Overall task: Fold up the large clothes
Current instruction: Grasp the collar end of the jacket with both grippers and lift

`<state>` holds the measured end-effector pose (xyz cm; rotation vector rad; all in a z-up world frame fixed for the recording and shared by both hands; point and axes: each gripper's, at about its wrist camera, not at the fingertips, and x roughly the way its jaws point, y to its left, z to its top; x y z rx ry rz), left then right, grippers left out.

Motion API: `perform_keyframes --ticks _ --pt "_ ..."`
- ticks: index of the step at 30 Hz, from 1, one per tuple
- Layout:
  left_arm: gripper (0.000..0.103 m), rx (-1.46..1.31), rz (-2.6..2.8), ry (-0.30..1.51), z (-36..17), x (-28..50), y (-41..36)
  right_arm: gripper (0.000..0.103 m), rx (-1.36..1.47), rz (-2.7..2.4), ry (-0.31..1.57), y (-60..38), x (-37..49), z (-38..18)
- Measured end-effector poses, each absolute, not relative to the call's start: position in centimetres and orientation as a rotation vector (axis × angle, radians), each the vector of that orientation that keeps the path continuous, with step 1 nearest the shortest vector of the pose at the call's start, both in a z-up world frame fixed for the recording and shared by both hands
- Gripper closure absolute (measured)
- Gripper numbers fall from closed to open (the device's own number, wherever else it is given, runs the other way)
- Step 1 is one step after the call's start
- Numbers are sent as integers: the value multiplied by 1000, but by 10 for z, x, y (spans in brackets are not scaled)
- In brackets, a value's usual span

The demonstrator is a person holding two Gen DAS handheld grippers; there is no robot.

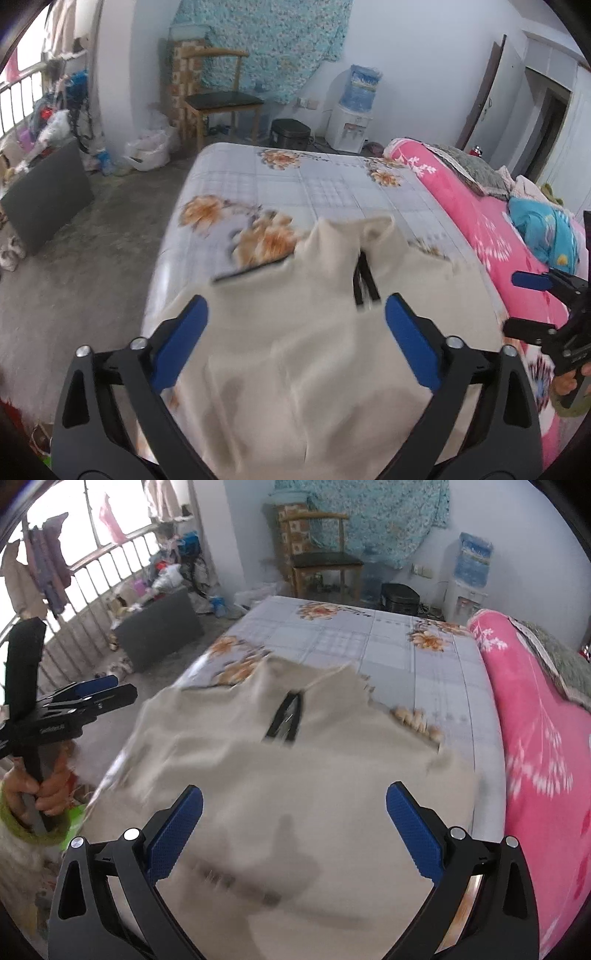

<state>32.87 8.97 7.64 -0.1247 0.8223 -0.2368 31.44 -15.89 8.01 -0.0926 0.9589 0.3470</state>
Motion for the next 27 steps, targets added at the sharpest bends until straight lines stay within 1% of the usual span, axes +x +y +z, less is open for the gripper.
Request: perform_keyframes --ticks 2,6,8,9,11,12,13,14,15,16,17,18,19,20,22,27 --pt "24 -199 -269 869 66 367 85 6 -99 323 978 -156 361 74" --pt "34 -274 -270 936 40 432 69 6 17 296 1026 -163 444 53" --pt "38 -299 -268 972 25 457 60 12 80 282 1049 -168 480 37" --pt "39 -318 -271 991 16 469 56 13 126 290 1076 -170 495 28" --pt "48 -352 -267 1025 1 482 52 22 199 307 1123 -173 520 8" --pt "50 -359 -266 1040 -5 487 50 24 214 309 1138 -172 525 1" --pt "56 -362 -265 1061 -13 492 46 32 227 322 1158 -171 530 -6" --pt "62 -359 -266 1074 -17 493 43 47 231 333 1183 -169 534 -15" --pt "66 -355 -271 1080 -19 493 41 56 228 337 1200 -168 536 -20" --pt "78 -351 -276 1073 -19 491 40 71 230 351 1206 -167 534 -23" --pt "84 -348 -282 1062 -16 487 40 79 233 364 1201 -166 529 -22" --pt "86 -335 -285 1050 -13 483 39 81 226 377 1188 -166 523 -18" --pt "91 -313 -291 1034 -6 477 37 84 196 379 1167 -164 515 -11" --pt "91 -298 -297 1023 -2 472 36 87 174 384 1156 -163 510 -6" --pt "92 -257 -321 992 15 455 34 90 133 398 1132 -161 494 7" --pt "93 -183 -397 957 49 400 36 90 6 432 1060 -161 423 41"
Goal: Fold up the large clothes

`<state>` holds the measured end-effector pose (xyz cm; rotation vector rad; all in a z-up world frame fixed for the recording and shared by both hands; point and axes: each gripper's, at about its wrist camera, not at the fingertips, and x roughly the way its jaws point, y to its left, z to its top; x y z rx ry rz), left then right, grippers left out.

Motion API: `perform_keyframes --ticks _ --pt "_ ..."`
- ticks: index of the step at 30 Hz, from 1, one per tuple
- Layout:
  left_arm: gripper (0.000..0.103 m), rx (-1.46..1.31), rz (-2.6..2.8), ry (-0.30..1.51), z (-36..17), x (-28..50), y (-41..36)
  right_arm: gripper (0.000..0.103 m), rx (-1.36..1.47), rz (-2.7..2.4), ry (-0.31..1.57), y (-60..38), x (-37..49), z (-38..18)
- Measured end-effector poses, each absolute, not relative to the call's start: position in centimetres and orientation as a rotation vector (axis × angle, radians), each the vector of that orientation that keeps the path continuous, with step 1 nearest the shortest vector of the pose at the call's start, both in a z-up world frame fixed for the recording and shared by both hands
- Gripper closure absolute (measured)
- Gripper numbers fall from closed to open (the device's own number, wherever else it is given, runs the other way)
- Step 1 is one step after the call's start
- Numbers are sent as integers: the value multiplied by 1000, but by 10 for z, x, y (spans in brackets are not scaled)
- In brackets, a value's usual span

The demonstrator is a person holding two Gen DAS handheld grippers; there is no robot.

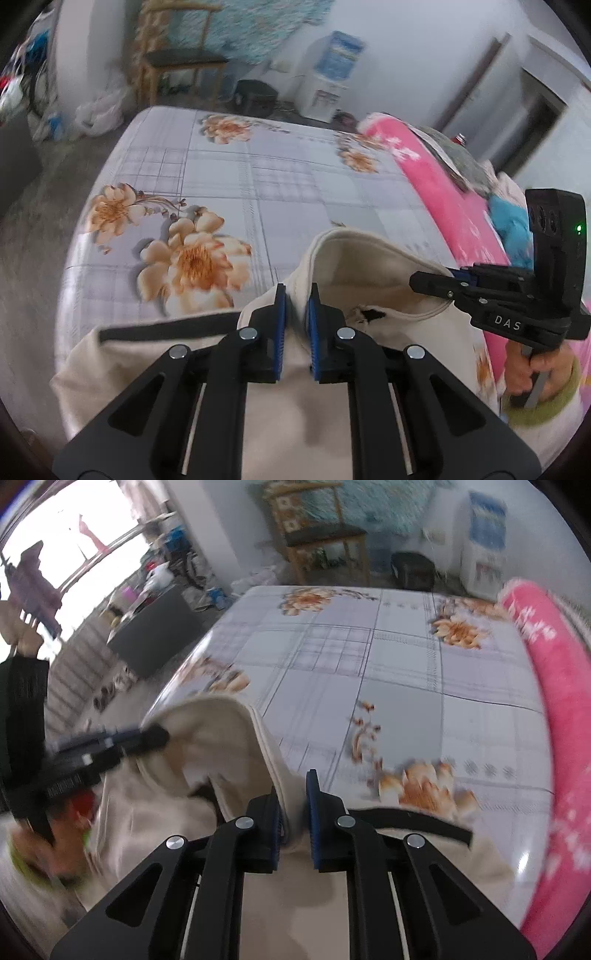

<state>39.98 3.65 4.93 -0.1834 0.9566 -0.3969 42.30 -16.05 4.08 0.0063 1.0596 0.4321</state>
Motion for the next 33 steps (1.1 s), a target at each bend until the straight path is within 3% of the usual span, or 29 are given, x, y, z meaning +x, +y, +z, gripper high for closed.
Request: perform_keyframes --ticks 4,6,9,10,14,19,23,26,29,33 --pt "92 -131 -430 1009 44 355 36 90 -151 443 1043 -153 361 30" --pt "91 -113 -430 1052 28 339 35 85 -220 454 1079 -151 340 10" --pt "77 -65 -404 1144 0 320 36 67 -262 437 1135 -156 319 -10" --pt "70 -77 -390 1172 -4 313 43 65 -265 429 1134 -159 314 -9" --pt "66 -162 -414 1036 30 293 76 63 -175 452 1038 -182 296 38" --pt "66 -208 -413 877 66 302 81 63 -44 493 937 -178 312 79" --pt "66 -124 -386 935 39 323 41 69 -142 497 1005 -131 337 37" --pt "68 -11 -337 1088 -9 332 15 69 -263 464 1089 -110 337 -9" --pt "68 49 -351 1038 -12 321 11 69 -227 467 1127 -123 334 -20" --pt "68 32 -382 1034 -9 317 18 57 28 452 1126 -176 335 8"
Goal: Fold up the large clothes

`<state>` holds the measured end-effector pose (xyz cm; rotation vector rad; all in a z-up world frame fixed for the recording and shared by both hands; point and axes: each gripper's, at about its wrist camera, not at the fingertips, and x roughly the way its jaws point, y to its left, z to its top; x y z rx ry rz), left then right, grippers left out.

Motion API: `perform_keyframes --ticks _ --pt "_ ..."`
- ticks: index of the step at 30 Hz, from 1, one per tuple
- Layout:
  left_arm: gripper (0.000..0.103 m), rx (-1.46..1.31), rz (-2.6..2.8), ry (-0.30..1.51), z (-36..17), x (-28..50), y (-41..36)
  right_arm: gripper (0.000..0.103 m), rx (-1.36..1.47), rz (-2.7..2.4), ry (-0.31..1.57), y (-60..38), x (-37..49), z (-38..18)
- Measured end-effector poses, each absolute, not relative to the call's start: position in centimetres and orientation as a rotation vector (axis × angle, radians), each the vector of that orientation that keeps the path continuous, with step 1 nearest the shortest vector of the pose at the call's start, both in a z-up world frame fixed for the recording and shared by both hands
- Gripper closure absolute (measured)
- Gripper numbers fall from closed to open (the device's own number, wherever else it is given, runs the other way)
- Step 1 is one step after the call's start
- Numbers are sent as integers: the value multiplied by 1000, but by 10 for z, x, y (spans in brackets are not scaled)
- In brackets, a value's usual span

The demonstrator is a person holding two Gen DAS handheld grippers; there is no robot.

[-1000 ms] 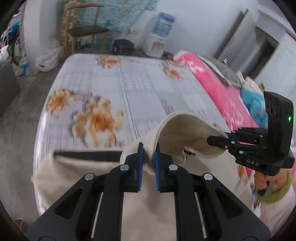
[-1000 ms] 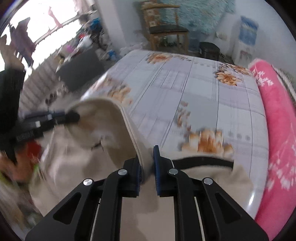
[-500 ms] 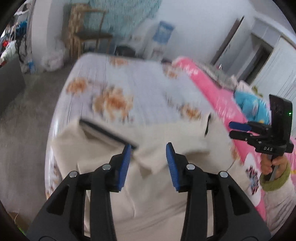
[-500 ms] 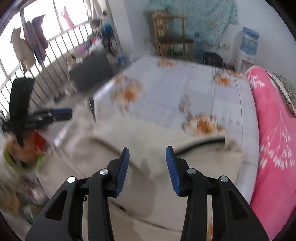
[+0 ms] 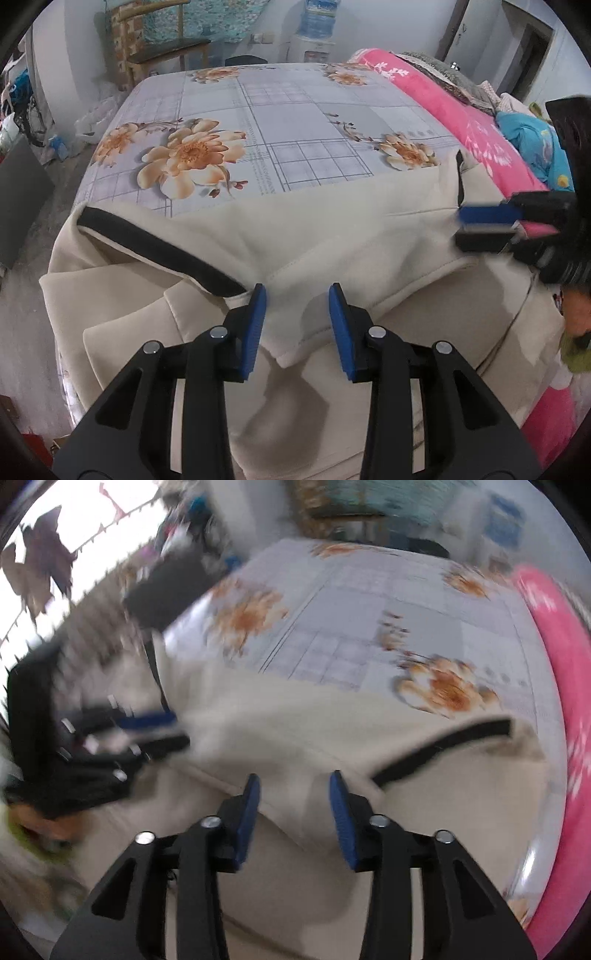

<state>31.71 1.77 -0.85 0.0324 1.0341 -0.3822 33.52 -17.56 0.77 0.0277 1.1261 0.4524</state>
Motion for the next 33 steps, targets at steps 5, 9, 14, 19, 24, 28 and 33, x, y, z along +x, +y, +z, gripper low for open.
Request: perform_keyframes --ticks 5,9,14,19,24,28,33 --pt "69 -21 -390 1023 -14 318 20 56 324 384 1210 -228 356 -7" --pt "69 -14 -377 1005 -16 315 16 60 254 351 1232 -212 364 -27" --pt "69 -65 -395 1017 -16 317 15 79 189 344 1168 -202 371 -14" --pt "68 -41 -376 1009 -19 314 6 80 100 302 1156 -196 379 -17" --pt "64 -4 -383 1010 -18 308 7 71 -82 213 1136 -184 358 -11" --pt "62 6 -378 1005 -18 305 9 65 -190 199 975 -159 325 19" --pt "60 32 -341 985 -18 299 6 62 -208 265 1078 -131 323 -22"
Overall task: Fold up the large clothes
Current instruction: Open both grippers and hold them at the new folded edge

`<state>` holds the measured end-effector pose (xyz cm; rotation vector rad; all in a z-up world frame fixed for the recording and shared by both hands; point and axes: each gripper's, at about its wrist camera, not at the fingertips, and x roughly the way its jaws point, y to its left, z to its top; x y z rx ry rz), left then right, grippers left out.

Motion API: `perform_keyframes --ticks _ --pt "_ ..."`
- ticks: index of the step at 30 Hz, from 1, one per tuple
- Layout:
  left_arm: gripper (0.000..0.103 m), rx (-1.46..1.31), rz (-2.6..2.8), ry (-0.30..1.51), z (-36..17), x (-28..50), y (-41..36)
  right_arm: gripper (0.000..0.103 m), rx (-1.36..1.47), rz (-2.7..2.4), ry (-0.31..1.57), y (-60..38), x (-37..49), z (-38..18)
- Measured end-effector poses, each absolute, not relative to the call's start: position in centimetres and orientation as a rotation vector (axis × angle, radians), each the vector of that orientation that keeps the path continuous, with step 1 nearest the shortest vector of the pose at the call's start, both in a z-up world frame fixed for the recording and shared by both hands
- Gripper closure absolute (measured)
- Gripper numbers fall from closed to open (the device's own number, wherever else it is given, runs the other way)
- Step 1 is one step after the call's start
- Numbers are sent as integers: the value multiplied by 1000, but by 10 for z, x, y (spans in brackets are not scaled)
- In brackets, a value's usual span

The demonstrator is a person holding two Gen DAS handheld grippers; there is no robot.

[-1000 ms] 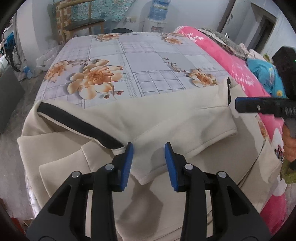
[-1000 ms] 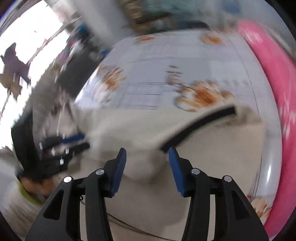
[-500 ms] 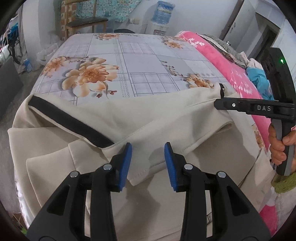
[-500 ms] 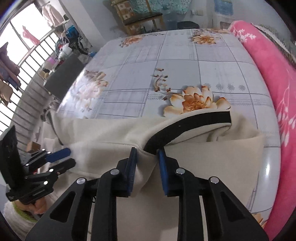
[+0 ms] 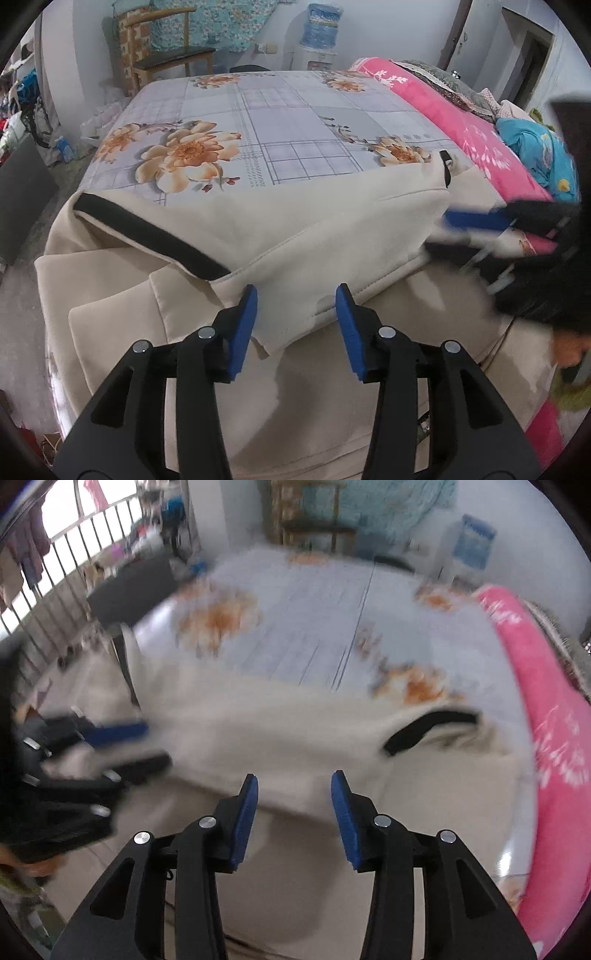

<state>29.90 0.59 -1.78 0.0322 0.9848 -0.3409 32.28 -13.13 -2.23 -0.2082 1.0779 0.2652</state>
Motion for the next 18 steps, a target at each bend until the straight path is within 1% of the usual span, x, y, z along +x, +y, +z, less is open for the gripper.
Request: perform_keyframes --ticks 1,2,3,6,8,9,11,13,16,18 --pt "58 34 -335 985 -17 297 6 61 -225 253 1068 -132 320 -29" --pt "55 40 -317 987 -14 295 7 61 -218 241 1058 -133 317 -27" --pt "54 42 -297 995 -9 290 11 61 -204 223 1070 -135 313 -22" --pt "53 13 -297 978 10 272 24 54 -92 247 1011 -144 279 8" --pt "47 16 -282 962 22 256 32 39 -39 250 960 -149 249 22" --pt "45 20 -273 953 28 246 36 36 -23 252 940 -151 237 26" --pt "36 29 -252 938 38 219 45 28 20 244 902 -154 205 28" --pt "31 44 -238 932 40 195 49 23 66 247 889 -157 180 22" --pt "25 68 -207 923 35 164 51 22 108 220 894 -160 150 7" --pt "24 77 -177 925 26 144 53 22 104 207 904 -157 140 -2"
